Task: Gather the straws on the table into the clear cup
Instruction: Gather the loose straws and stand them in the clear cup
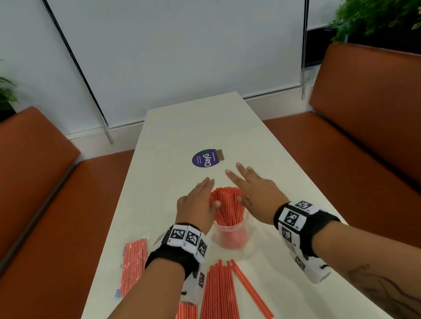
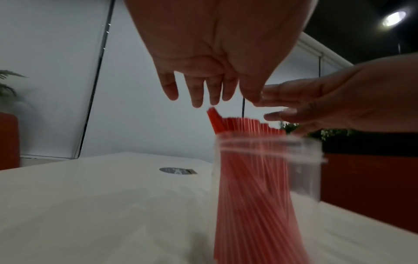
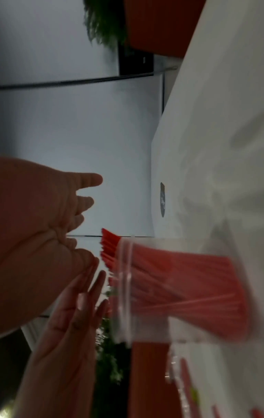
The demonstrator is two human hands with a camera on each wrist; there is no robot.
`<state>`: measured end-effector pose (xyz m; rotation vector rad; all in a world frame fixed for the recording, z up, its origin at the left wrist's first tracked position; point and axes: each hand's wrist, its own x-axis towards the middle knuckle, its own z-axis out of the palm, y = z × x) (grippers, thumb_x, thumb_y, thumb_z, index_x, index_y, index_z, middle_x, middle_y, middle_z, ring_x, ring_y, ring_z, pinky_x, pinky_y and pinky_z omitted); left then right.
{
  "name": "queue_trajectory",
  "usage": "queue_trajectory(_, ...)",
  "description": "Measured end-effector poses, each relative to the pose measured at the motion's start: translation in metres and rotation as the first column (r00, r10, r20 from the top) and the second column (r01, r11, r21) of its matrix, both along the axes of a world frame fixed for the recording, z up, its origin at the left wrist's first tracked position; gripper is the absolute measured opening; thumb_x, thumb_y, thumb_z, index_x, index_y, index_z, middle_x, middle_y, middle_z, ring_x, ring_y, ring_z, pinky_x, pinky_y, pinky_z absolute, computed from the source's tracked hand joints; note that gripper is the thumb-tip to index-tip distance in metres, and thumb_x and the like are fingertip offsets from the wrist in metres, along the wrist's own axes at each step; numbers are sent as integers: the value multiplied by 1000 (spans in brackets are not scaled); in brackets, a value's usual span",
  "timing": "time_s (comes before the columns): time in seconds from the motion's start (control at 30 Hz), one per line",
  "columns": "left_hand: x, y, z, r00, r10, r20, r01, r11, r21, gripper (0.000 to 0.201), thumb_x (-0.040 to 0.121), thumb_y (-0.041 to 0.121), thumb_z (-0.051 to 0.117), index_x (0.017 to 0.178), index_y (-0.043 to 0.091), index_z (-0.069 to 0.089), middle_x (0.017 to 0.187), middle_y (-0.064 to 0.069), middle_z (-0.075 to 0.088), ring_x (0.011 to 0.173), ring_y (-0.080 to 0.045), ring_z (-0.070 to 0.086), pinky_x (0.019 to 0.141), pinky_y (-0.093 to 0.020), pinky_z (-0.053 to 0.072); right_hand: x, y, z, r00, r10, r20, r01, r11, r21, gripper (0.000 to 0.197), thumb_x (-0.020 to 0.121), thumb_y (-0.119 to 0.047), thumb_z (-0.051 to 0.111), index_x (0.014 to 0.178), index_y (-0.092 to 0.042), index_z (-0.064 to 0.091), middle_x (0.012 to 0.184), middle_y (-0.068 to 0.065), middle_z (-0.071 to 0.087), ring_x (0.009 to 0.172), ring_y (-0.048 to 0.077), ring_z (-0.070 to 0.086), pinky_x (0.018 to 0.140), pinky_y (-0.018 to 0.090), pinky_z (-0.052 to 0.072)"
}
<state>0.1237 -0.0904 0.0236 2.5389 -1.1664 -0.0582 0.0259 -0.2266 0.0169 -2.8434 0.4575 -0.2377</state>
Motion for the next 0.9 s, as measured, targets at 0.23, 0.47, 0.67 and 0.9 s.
queue_trajectory(0.23, -15, 47, 18, 963, 221, -153, -218, 975, 38, 35, 95, 31, 47, 127, 16, 52, 126, -4, 61, 115, -23, 57, 96, -35, 44, -18, 35, 27, 983, -163, 89, 151, 980, 128, 20, 91, -16, 47, 99, -7, 62, 103, 9, 63, 97, 26, 60, 78, 33, 49)
queue_trajectory(0.47, -38, 92, -14, 928, 285, -241, -163, 890, 426, 29, 86, 27, 62, 103, 4, 68, 111, -9, 69, 102, -24, 65, 91, -34, 52, -43, 85, -15, 747, 31, -664, 92, 984, 150, 25, 93, -12, 52, 106, 6, 63, 97, 15, 69, 72, 22, 62, 48, 19, 37)
queue_trajectory(0.67, -59, 129, -38, 901, 376, -217, -193, 795, 576, 42, 85, 41, 62, 105, 4, 62, 99, -10, 67, 93, -24, 65, 83, -31, 52, -40, 113, -50, 819, -139, -556, 259, 955, 143, 42, 94, -32, 50, 59, -12, 37, 62, 0, 41, 54, 12, 43, 48, 20, 35)
queue_trajectory(0.9, -73, 135, -48, 900, 365, -241, -193, 826, 530, 32, 86, 39, 60, 84, 7, 61, 88, -6, 65, 92, -24, 64, 80, -29, 49, -32, 135, -45, 816, -50, -577, 110, 992, 69, 27, 97, -18, 46, 113, -3, 62, 114, 9, 61, 115, 23, 58, 94, 29, 46)
